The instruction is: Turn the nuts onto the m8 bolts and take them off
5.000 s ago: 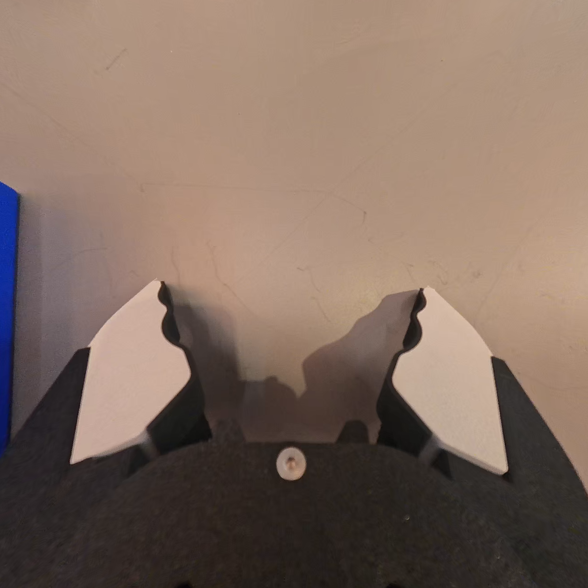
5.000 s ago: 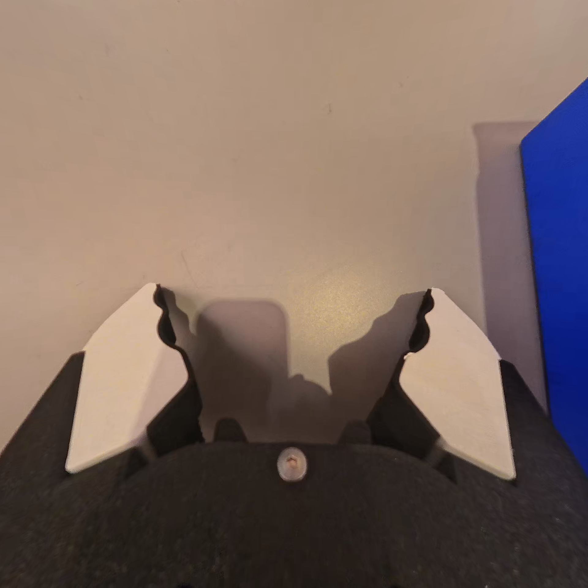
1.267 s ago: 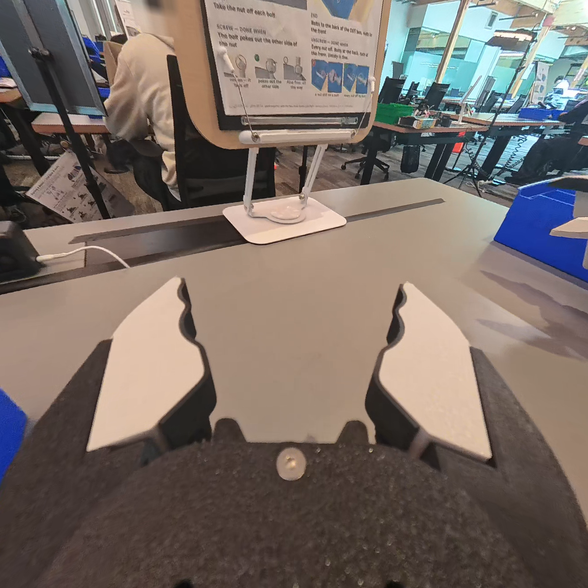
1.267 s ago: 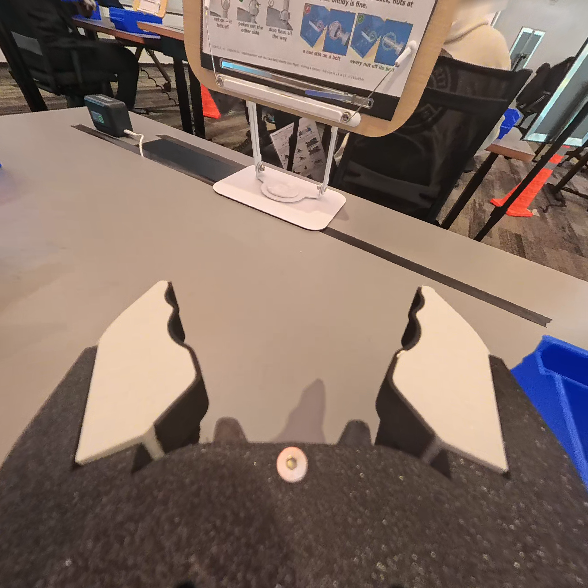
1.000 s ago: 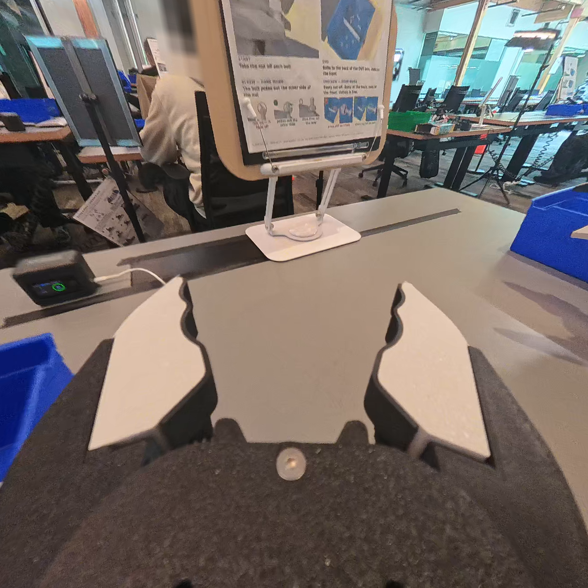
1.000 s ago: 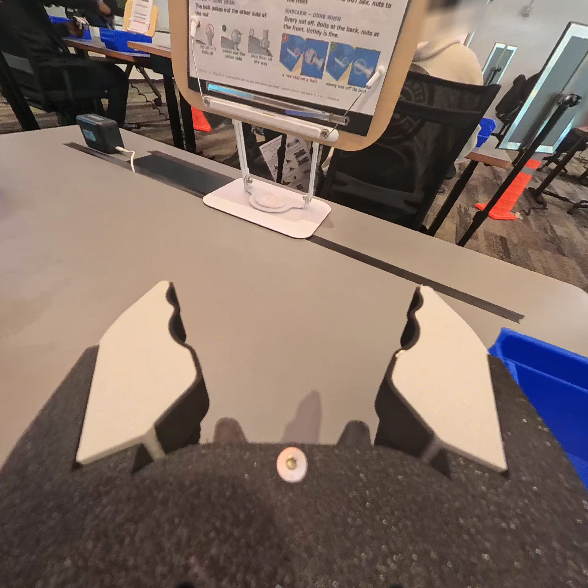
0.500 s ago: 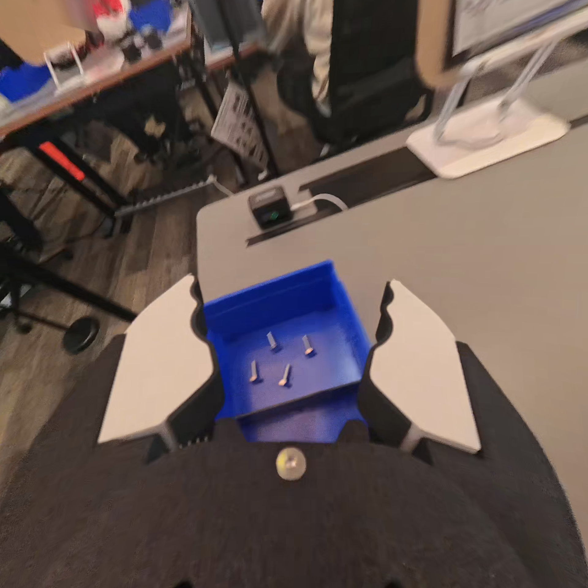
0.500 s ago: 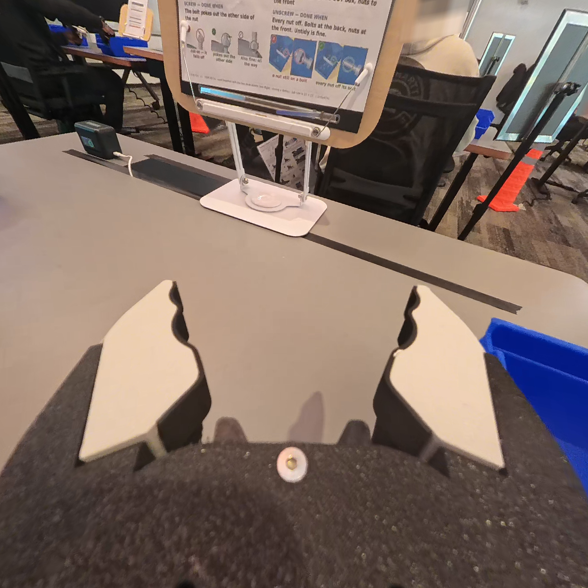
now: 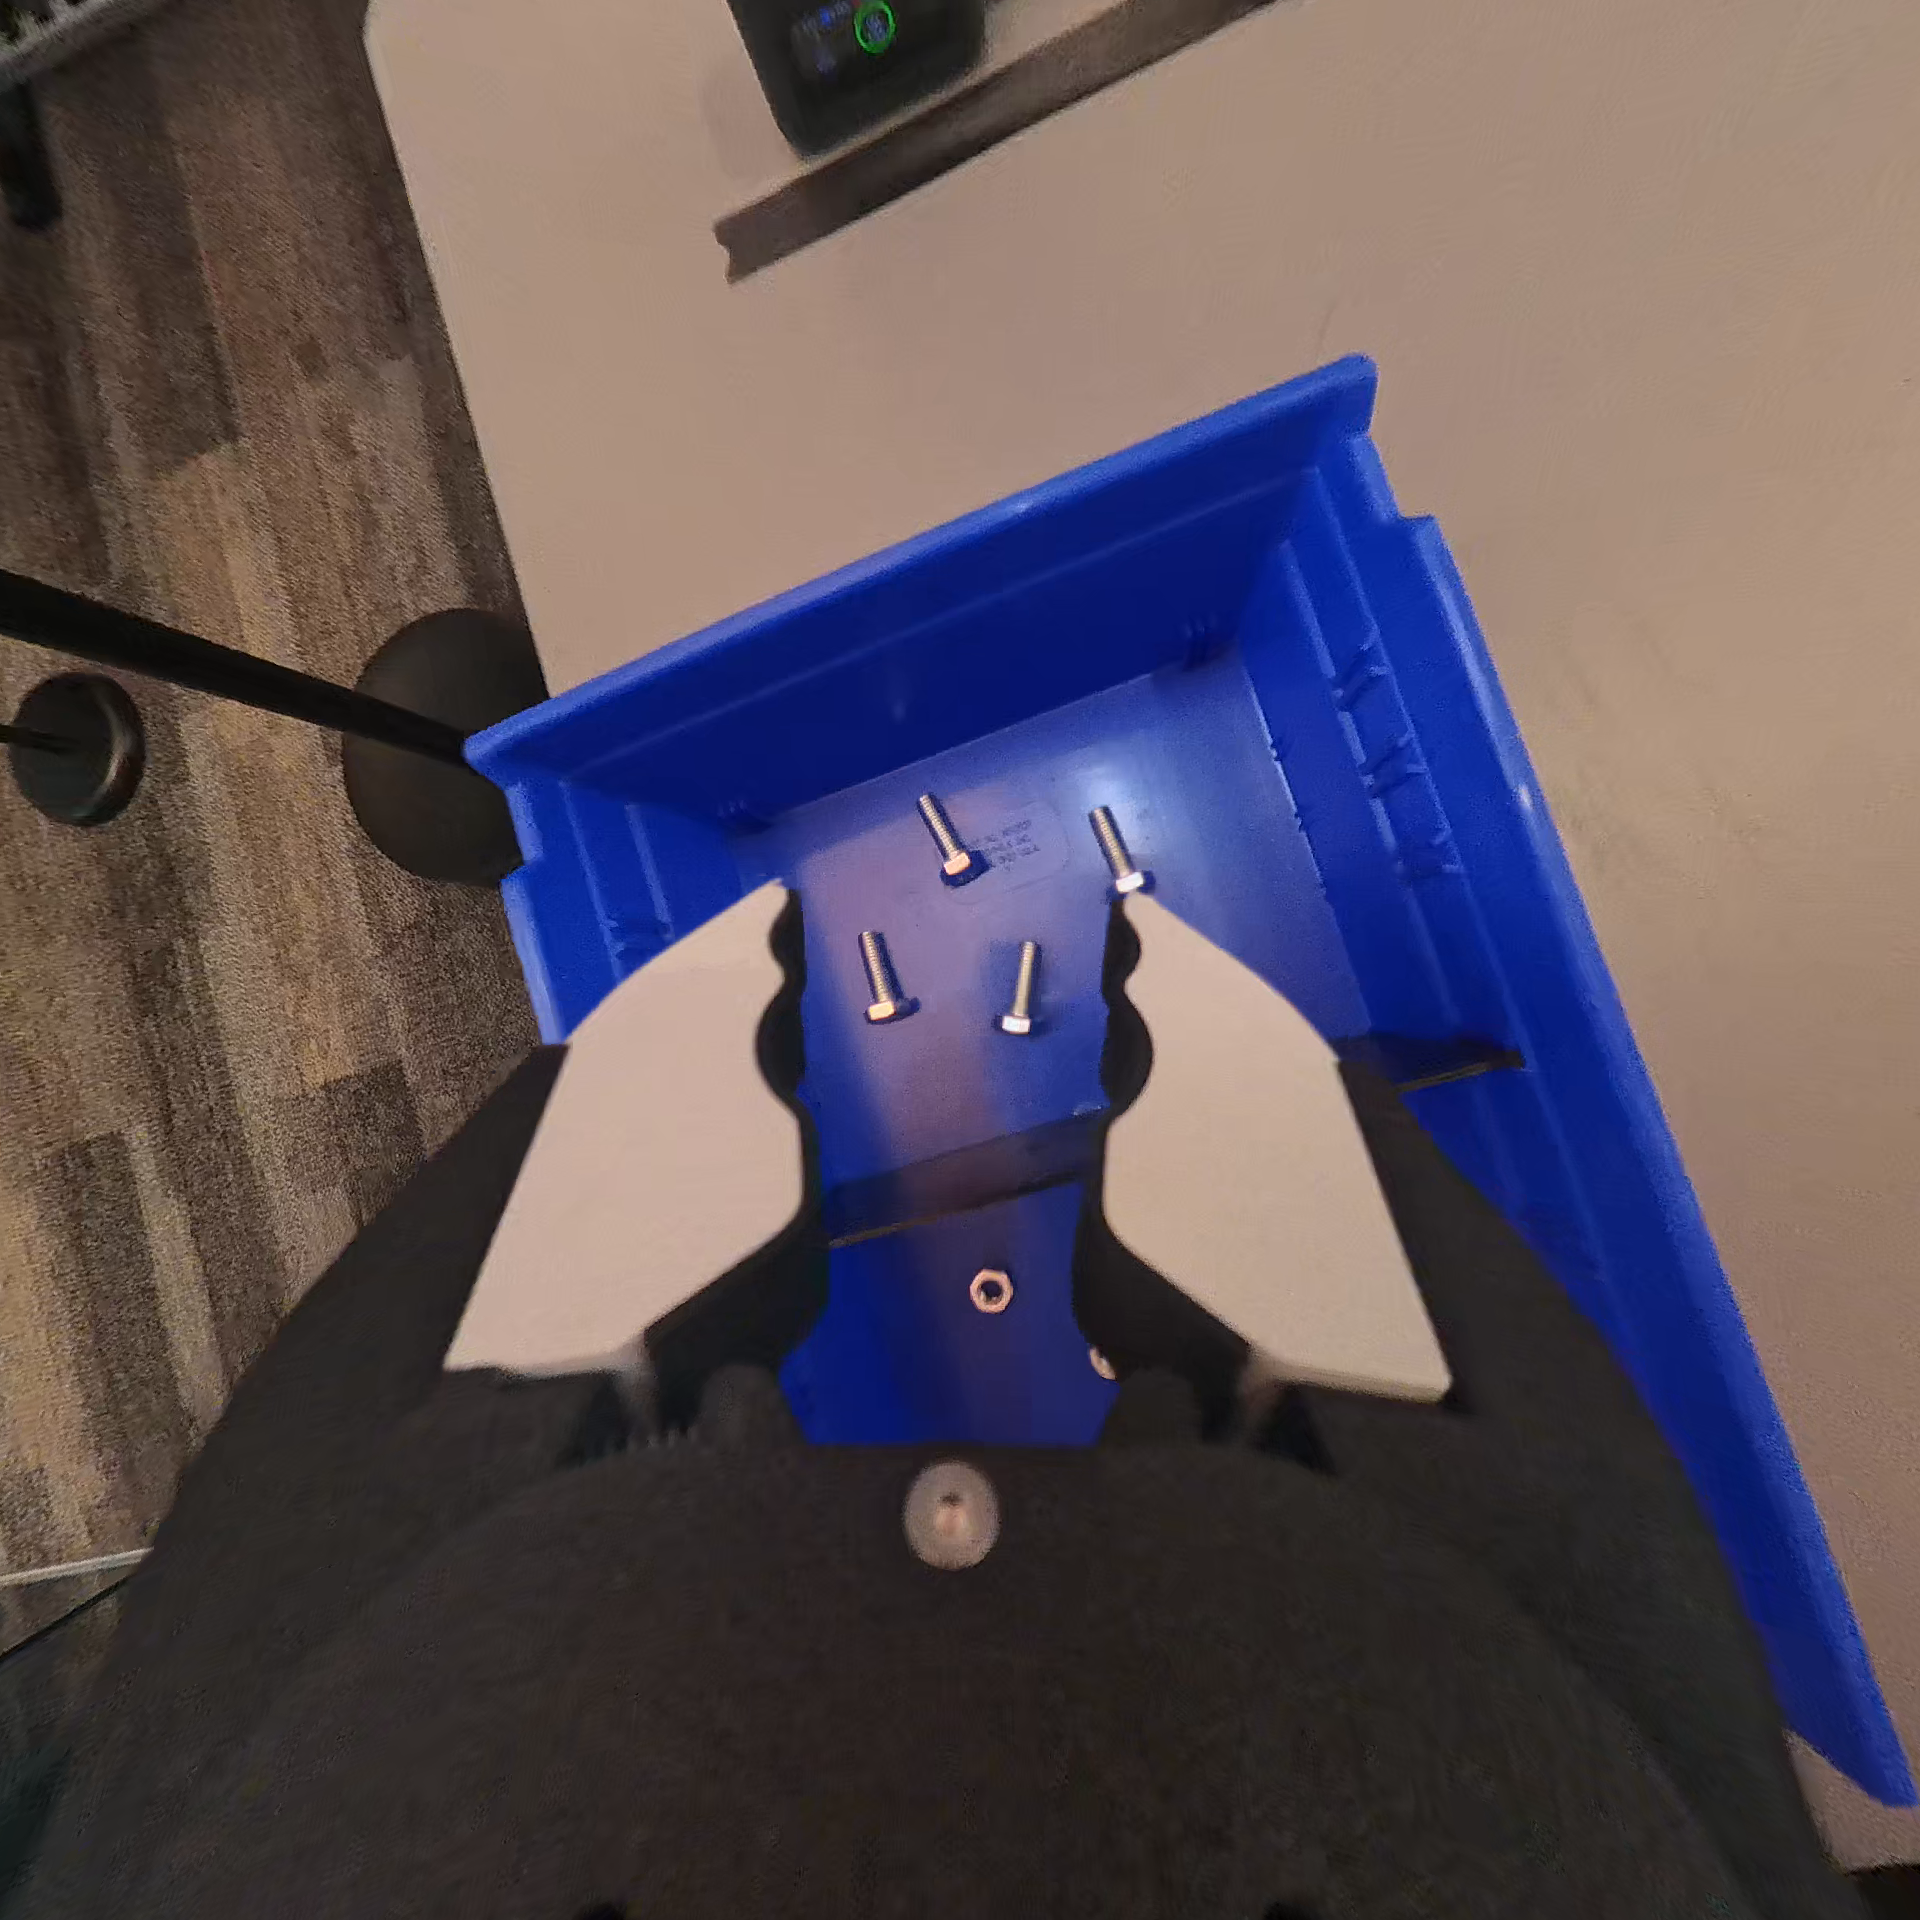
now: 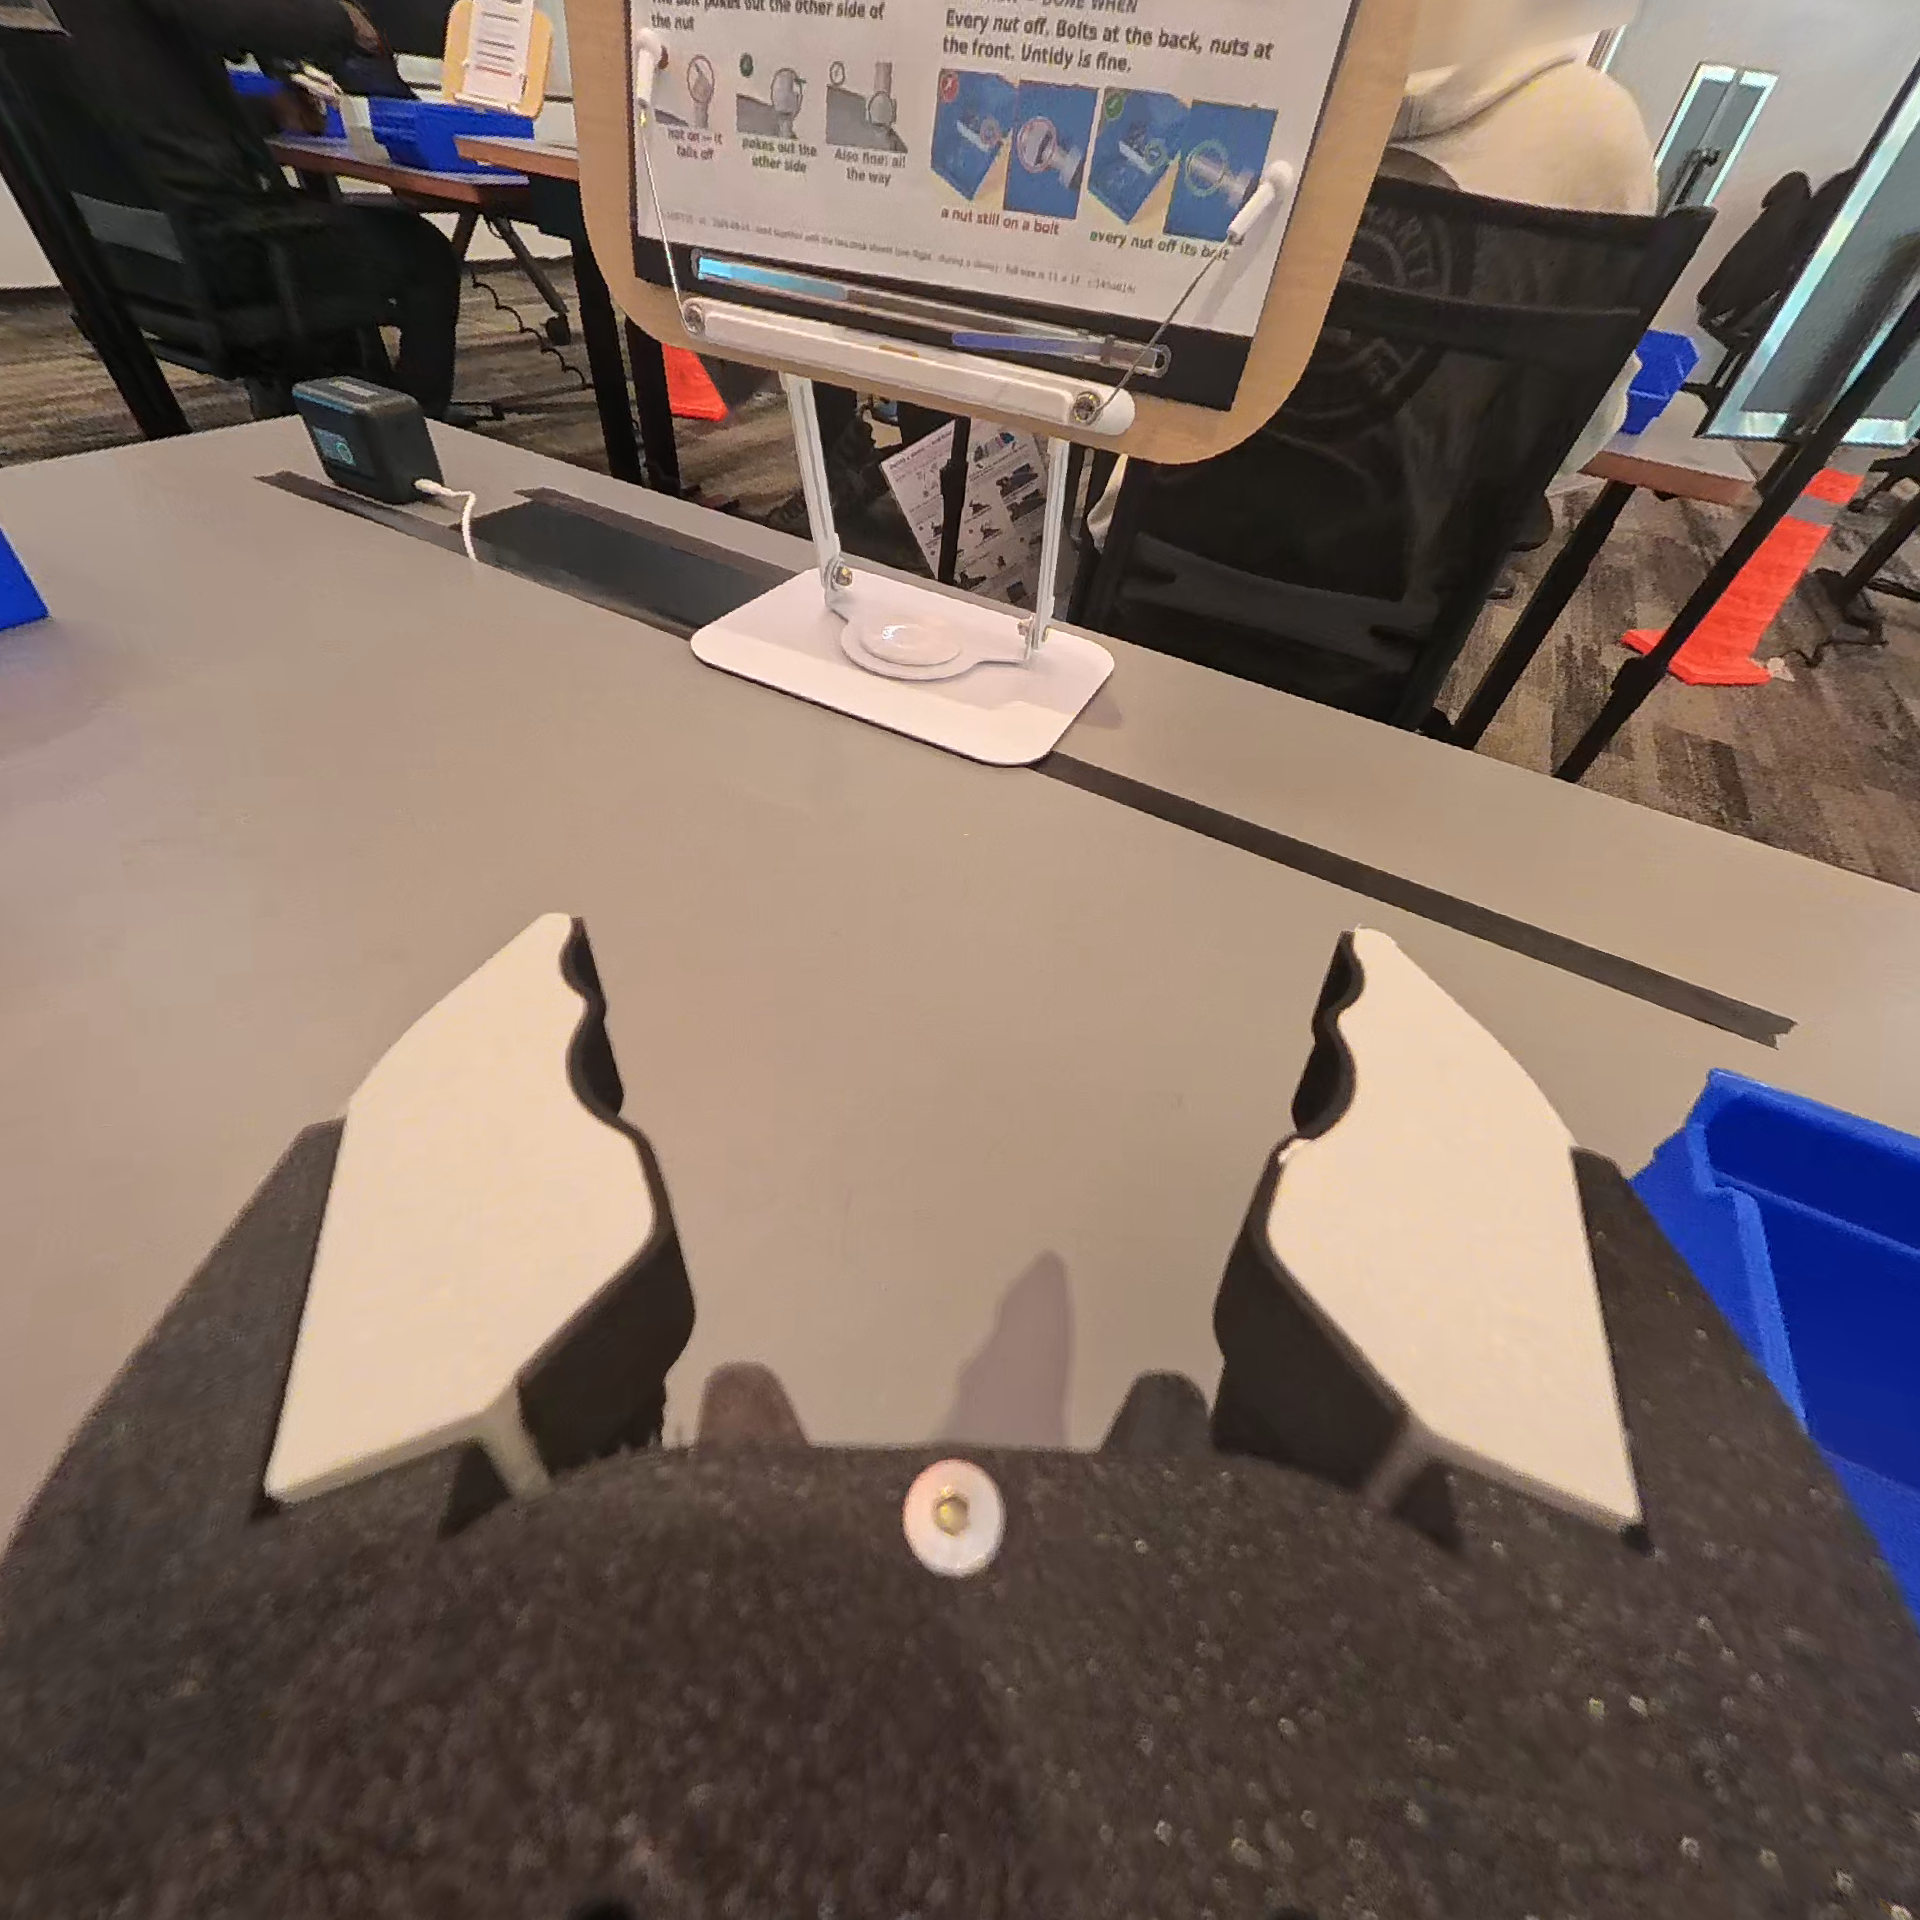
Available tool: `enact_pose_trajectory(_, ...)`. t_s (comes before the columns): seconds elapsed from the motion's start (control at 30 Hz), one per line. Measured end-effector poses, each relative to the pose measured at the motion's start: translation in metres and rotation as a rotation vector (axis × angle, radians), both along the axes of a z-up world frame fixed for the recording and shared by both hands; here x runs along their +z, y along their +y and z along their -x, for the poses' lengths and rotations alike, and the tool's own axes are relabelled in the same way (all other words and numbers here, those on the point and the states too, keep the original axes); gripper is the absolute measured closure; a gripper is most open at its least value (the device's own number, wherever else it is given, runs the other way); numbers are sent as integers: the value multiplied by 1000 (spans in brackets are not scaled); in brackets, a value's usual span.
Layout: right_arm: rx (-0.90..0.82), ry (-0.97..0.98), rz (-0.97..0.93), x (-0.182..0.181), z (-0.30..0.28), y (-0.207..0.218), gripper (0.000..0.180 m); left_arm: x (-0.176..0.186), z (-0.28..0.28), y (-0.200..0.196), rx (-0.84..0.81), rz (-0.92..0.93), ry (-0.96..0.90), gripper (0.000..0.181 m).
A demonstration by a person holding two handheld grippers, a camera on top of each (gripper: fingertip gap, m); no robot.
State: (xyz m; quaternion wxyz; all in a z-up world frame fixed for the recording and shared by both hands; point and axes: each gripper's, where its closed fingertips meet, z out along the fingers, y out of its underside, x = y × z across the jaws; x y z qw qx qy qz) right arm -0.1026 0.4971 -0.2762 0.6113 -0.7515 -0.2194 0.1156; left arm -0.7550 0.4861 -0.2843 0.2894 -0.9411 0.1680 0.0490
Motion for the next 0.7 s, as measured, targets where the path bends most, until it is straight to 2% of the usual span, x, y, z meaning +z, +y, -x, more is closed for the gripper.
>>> enact_pose_trajectory(0.27,8,8,12,-4,0,2,52,-44,-2,-3,-113,250,18,142)
enact_pose_trajectory(0.53,13,11,13,-5,2,3,52,-79,0,-16,-155,514,27,149)
enact_pose_trajectory(0.7,11,9,13,-5,0,3,52,-86,-2,-12,-148,562,34,154)
